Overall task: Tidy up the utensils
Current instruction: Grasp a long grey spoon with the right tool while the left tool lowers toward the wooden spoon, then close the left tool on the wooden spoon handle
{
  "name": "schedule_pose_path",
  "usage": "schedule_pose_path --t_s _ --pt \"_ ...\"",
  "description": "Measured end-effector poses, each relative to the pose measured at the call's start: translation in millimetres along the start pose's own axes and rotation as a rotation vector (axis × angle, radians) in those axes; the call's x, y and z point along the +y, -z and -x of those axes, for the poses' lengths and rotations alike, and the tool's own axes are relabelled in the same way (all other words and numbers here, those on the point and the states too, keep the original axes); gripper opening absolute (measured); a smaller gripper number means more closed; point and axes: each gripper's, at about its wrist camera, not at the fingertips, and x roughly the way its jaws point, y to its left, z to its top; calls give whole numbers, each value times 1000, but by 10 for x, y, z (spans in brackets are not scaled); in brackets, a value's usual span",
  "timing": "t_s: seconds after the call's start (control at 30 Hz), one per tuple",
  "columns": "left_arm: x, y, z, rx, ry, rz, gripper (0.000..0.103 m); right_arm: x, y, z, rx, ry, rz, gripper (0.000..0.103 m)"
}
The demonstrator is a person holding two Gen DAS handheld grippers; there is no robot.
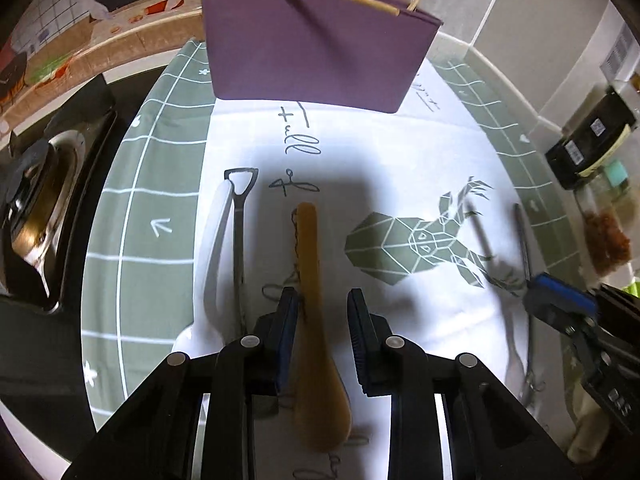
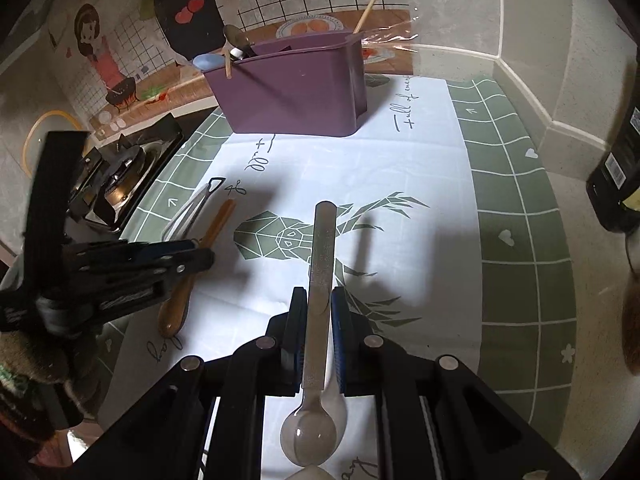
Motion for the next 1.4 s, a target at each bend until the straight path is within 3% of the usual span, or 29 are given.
schedule_pose_path --t_s 0.6,0.83,0.9,0.93,1.07,1.4 --pt "-70 -112 -82 30 -70 5 26 -94 17 115 -32 16 -16 11" --pt "-125 -169 -130 3 -123 31 26 -15 -83 154 -55 30 6 11" --pt "-104 -148 -115 -7 -96 41 22 1 -113 184 -66 27 7 11" --pt "-78 -134 -104 -8 -72 53 12 14 -125 209 -74 23 7 11" --pt "42 -41 12 -7 33 109 11 60 -152 284 -86 6 11 11" --pt "294 138 720 -169 166 201 11 107 -159 421 -95 8 36 11"
